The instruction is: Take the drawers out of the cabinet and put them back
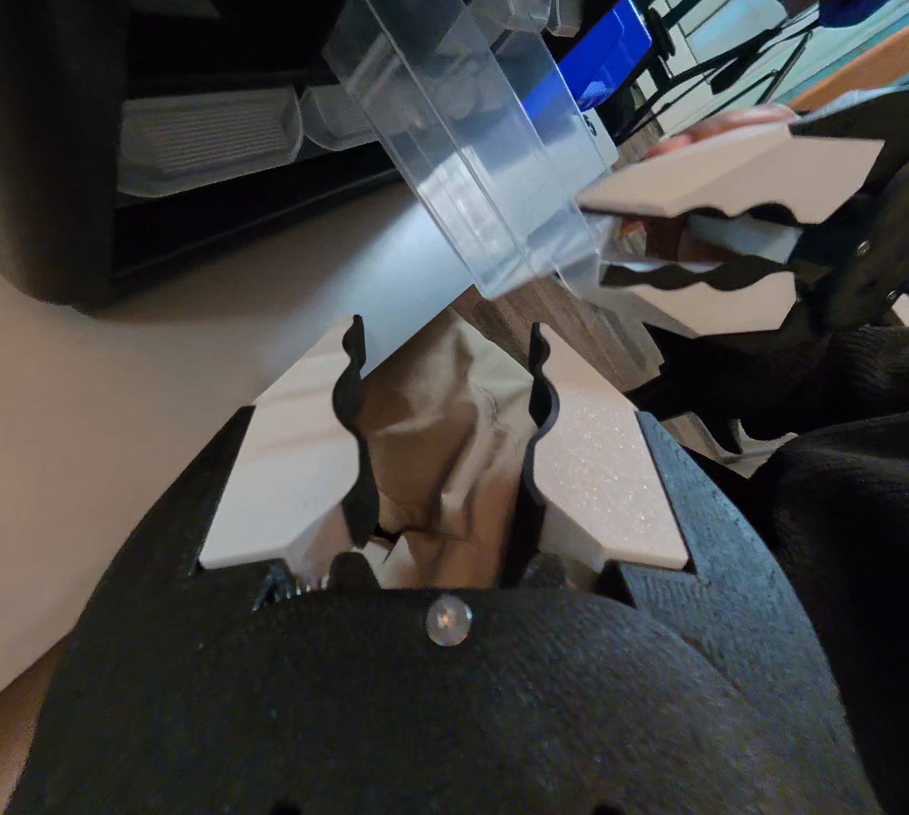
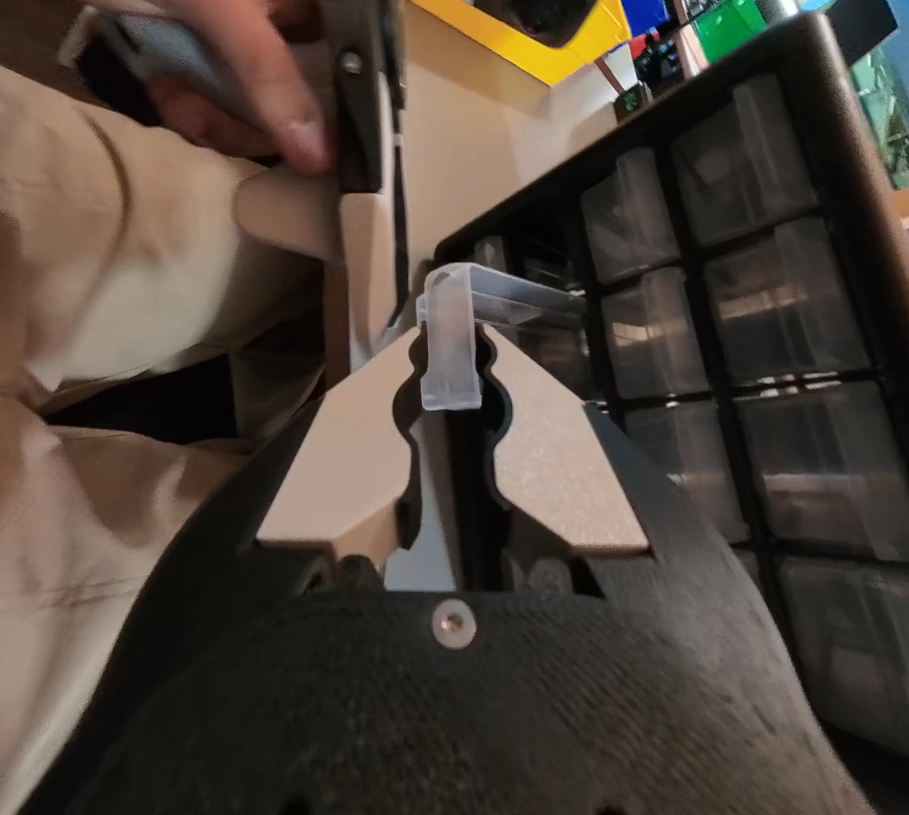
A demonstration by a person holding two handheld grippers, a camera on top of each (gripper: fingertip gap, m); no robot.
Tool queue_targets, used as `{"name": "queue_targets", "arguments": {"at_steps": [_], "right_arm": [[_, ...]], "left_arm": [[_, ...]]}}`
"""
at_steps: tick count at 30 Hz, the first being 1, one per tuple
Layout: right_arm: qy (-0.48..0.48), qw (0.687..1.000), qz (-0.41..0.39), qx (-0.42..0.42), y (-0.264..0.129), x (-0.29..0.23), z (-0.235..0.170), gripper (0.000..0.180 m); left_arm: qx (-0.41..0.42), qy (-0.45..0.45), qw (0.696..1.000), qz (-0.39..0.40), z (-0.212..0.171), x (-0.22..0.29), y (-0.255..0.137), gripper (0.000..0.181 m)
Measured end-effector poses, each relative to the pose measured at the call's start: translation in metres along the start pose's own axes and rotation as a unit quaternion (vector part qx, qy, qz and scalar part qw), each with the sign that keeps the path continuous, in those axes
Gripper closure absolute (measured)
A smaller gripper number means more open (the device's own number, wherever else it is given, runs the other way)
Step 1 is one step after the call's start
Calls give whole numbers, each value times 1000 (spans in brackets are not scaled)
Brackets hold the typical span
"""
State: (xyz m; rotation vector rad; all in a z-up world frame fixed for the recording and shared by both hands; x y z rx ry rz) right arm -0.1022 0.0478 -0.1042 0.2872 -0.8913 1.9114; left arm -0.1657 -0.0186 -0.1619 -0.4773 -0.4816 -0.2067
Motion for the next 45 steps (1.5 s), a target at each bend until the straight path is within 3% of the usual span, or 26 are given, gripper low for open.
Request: {"name": "queue_targets", "arguments": {"at_steps": [1,10,17,23,28,32,35,37,40,45], "right_arm": [[-4,1000,10,4,-2,-4,1,162],[8,997,78,-2,-16,-21,12,162],[87,984,149,48,-36,-21,32,163],[199,954,202,100,-56,0,40,162],[314,896,244,198,-115,36,48,162],[344,872,179,297,-189,81,51,162],[317,905,32,284,-222,117,30,163],[281,931,-97,212,-226,143,-4,163],[247,934,-246,78,-217,180,-70,163],[269,900,-317,-132,-171,212,-190,162]], "left_arm": [[-3,-3,1000,-4,0,-1,-1,116],[-77,60,995,-36,-2,14,-8,125],[-71,47,984,-158,-3,36,-24,113],[-12,23,975,-221,10,44,-39,111],[70,-10,962,-265,26,48,-54,112],[95,-13,967,-235,30,41,-54,112],[138,12,975,-171,38,33,-57,109],[189,32,976,-104,47,27,-66,105],[210,57,975,-41,53,21,-76,101],[213,57,975,-31,53,20,-77,101]]}}
Point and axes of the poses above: each gripper's, where its closed fingertips meet, y out along the fingers, z out of its top, x = y × z across the jaws, the point moved 6 cm from there along -y, back along the fingers, and after that the axes turned 13 degrees about y, right-handed, at the moved point
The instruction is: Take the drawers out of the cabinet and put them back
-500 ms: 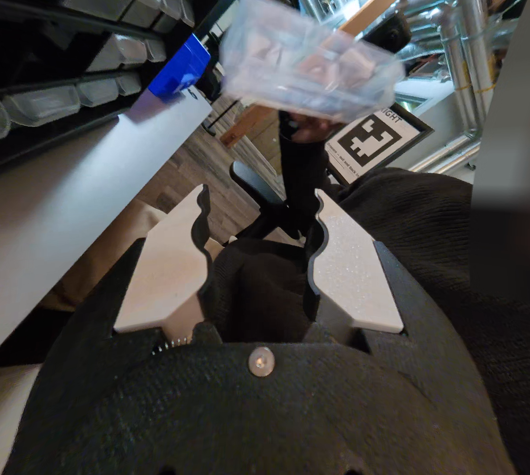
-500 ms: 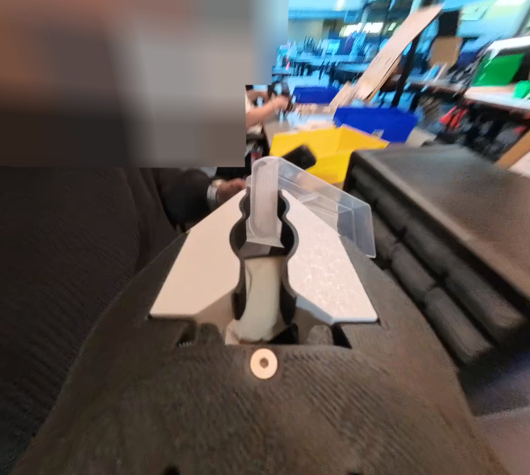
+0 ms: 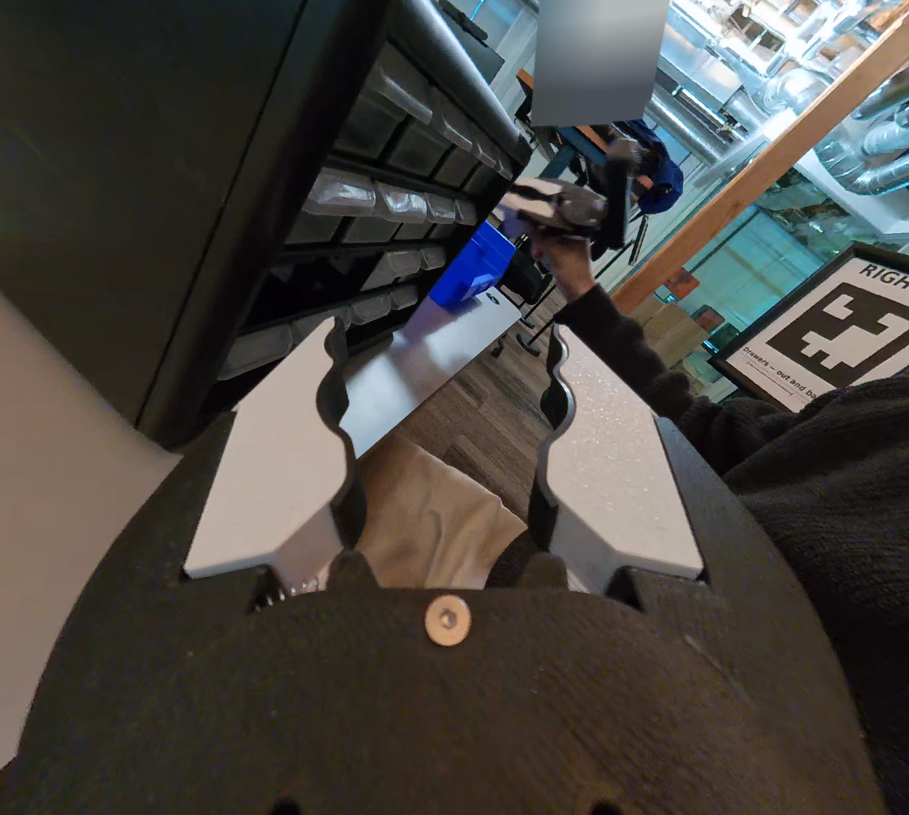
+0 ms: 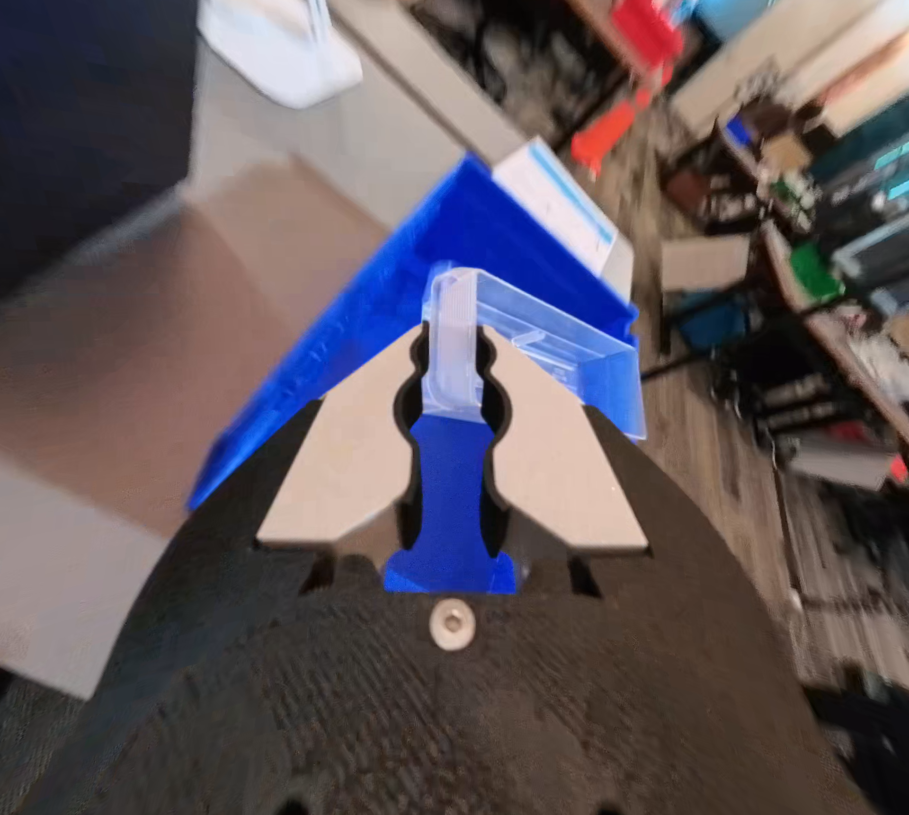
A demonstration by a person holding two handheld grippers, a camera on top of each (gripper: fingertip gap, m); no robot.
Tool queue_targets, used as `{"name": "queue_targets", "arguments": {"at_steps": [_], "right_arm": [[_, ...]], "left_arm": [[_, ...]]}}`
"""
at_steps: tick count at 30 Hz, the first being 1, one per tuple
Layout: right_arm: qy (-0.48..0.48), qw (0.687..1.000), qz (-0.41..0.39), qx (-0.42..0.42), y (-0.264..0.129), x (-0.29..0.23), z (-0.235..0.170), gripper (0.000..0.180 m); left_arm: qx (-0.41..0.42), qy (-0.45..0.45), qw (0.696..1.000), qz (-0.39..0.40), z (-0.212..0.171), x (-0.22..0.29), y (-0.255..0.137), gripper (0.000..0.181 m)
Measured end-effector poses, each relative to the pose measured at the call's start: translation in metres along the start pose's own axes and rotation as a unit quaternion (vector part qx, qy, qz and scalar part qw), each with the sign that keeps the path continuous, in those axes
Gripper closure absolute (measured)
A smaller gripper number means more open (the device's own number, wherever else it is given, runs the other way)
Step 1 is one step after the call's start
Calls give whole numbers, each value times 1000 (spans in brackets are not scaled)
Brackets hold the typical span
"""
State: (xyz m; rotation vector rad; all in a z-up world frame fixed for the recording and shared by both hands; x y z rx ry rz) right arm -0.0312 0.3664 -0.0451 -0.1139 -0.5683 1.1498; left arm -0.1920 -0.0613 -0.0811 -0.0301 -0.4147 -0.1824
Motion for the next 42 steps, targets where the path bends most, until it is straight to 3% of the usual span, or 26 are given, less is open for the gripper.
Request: {"name": "queue_targets", "arguments": {"at_steps": [6,12,18,24,29,34,42], "right_arm": [[-1,988,-27,-150,67,-5,-58,162],[56,984,-13,-167,100,-2,-57,162],[112,976,12,-184,115,2,-58,162],[108,978,8,-179,111,3,-59,146],[110,983,-16,-143,88,13,-45,145],[115,993,-19,-26,32,10,4,151],[36,987,94,122,-56,-101,60,165]], "left_arm": [[-29,-11,1000,4,-15,-4,7,100],[-82,64,994,11,-29,2,19,101],[-82,25,996,-2,-35,-3,21,100],[-86,12,996,-7,-39,-5,22,100],[-93,19,995,-7,-40,-3,24,100],[-92,31,995,6,-40,-4,24,100],[-95,49,994,29,-44,-7,30,102]]}}
Point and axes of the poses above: each gripper's, where its closed fingertips meet, y out along the fingers, z out of its top, x = y × z across the jaws, the point moved 6 cm from there along -y, back along the fingers, and after that the axes turned 13 degrees about y, right-handed, at the moved point
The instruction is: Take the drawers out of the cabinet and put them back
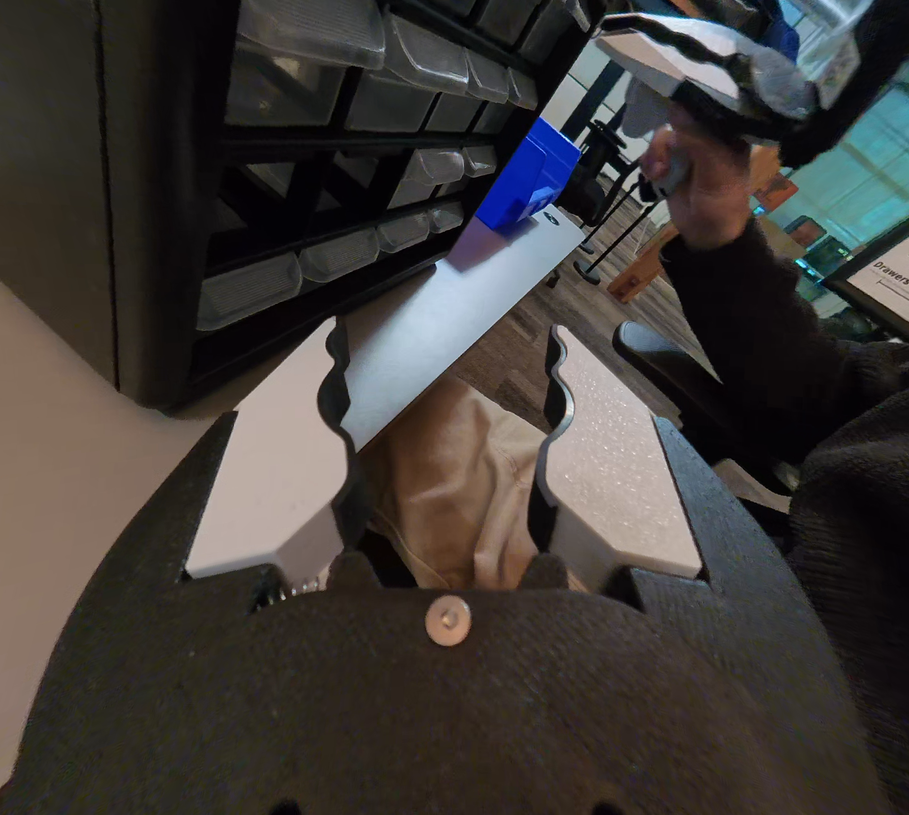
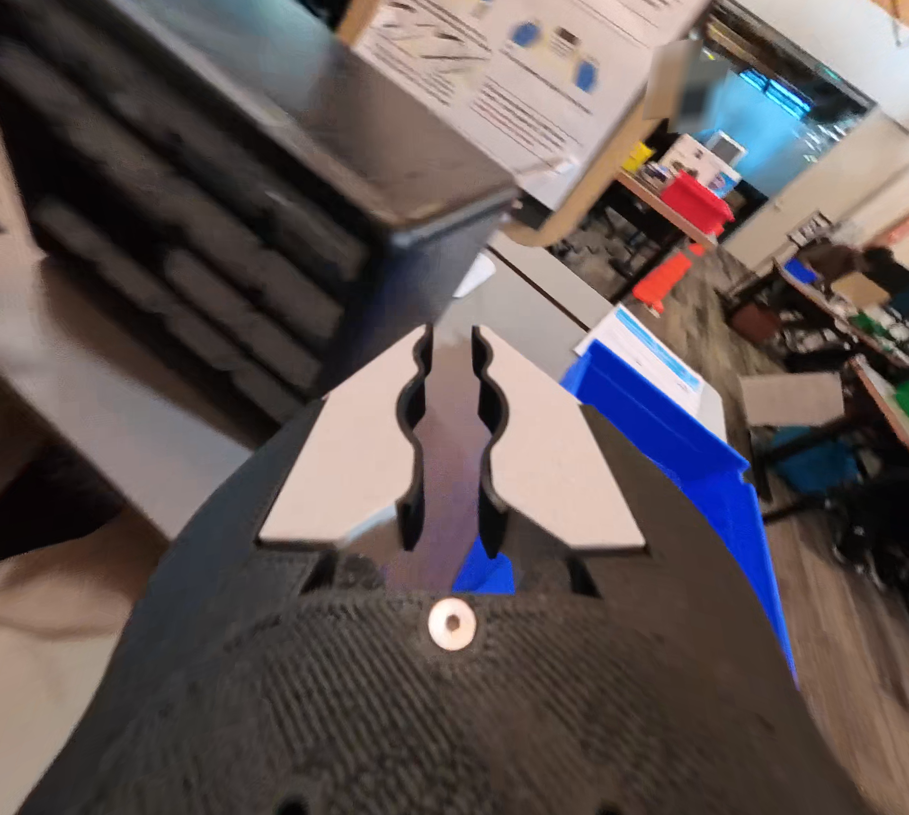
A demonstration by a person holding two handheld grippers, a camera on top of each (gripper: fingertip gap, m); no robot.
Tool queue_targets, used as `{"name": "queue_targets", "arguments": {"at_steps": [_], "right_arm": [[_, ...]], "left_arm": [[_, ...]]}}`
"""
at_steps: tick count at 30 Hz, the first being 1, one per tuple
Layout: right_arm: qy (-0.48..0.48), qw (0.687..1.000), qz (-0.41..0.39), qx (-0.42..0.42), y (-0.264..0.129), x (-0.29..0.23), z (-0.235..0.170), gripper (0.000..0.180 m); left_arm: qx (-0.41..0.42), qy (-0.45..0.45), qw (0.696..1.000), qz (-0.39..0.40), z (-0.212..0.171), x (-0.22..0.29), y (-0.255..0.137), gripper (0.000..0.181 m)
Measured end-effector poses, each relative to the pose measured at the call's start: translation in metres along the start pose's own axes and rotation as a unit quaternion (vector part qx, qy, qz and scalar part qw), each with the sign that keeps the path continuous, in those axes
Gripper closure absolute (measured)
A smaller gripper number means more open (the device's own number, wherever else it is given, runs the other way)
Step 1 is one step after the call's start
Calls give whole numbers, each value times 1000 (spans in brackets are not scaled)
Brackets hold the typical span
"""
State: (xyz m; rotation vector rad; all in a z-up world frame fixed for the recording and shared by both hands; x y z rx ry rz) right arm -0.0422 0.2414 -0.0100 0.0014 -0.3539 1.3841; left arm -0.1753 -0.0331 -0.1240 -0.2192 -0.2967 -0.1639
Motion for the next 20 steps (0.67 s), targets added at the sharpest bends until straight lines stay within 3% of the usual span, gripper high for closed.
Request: {"name": "queue_targets", "arguments": {"at_steps": [4,11,13,15,20], "right_arm": [[-53,995,81,-12,-5,-75,-10,169],[-22,965,245,-89,9,-163,-49,163],[-26,962,256,-92,9,-171,-48,163],[-37,965,250,-77,7,-172,-45,164],[-26,969,237,-62,8,-163,-46,164]], "left_arm": [[-10,34,999,18,-1,4,7,104],[24,139,985,100,21,-3,10,112],[47,152,982,105,32,-4,11,121],[59,159,981,89,41,-1,17,141],[57,173,979,87,40,6,45,143]]}}
Point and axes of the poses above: each gripper's, where its closed fingertips meet, y out along the fingers, z out of its top, x = y × z across the jaws, the point moved 6 cm from there along -y, back along the fingers, and after that the axes turned 13 degrees about y, right-handed, at the moved point
